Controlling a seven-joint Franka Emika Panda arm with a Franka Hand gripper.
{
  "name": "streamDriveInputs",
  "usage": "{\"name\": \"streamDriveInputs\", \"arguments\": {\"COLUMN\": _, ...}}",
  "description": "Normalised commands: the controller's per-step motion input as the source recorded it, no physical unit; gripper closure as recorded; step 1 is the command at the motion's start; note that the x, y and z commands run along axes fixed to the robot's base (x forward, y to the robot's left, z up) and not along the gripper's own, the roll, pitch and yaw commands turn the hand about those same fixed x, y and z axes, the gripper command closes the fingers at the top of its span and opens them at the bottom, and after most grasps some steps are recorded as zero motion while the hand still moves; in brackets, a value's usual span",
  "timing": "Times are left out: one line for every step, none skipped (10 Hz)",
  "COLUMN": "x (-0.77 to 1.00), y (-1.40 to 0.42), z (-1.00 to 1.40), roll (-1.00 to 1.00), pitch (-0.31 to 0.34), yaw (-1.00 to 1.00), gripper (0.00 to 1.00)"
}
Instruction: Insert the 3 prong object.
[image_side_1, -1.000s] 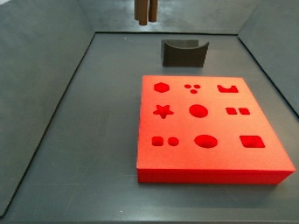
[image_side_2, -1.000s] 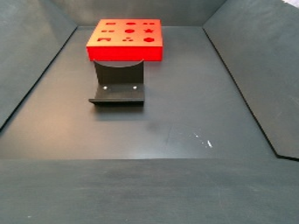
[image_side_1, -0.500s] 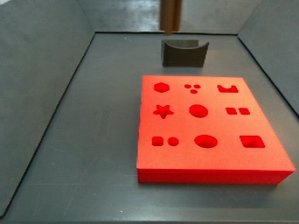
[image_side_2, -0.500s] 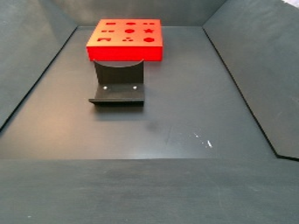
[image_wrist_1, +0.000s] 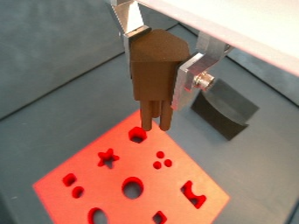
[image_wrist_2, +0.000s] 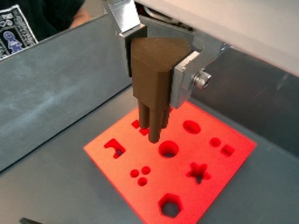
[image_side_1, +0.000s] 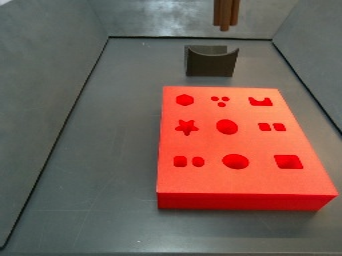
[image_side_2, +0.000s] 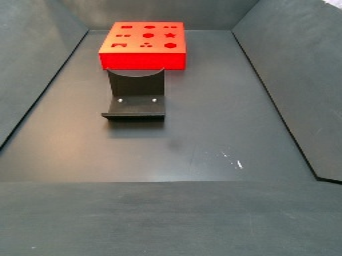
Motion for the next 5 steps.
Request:
{"name": "streamDriveInputs", "arguments": {"x": 0.51, "y": 0.28, "z": -0.99, "roll": 0.11, "pitch": 0.041, "yaw": -0.36, "gripper": 1.00}}
{"name": "streamDriveInputs", "arguments": {"x": 0.47, "y": 0.29, "z": -0.71, "roll": -0.08, "pitch": 0.203, "yaw": -0.48, "gripper": 1.00}}
{"name": "streamDriveInputs", "arguments": {"x": 0.51, "y": 0.17, "z": -0.55, "roll": -0.12, "pitch": 0.250, "yaw": -0.42, "gripper": 1.00}}
{"name": "streamDriveInputs", "arguments": {"x": 0.59, "y": 0.12, "z": -0.47, "roll": -0.13, "pitch": 0.267, "yaw": -0.32, "gripper": 1.00}}
{"name": "streamDriveInputs", "arguments": {"x": 0.70, "y": 0.05, "z": -0.36, "roll": -0.08, "pitch": 0.251, "yaw": -0.23, "gripper": 1.00}}
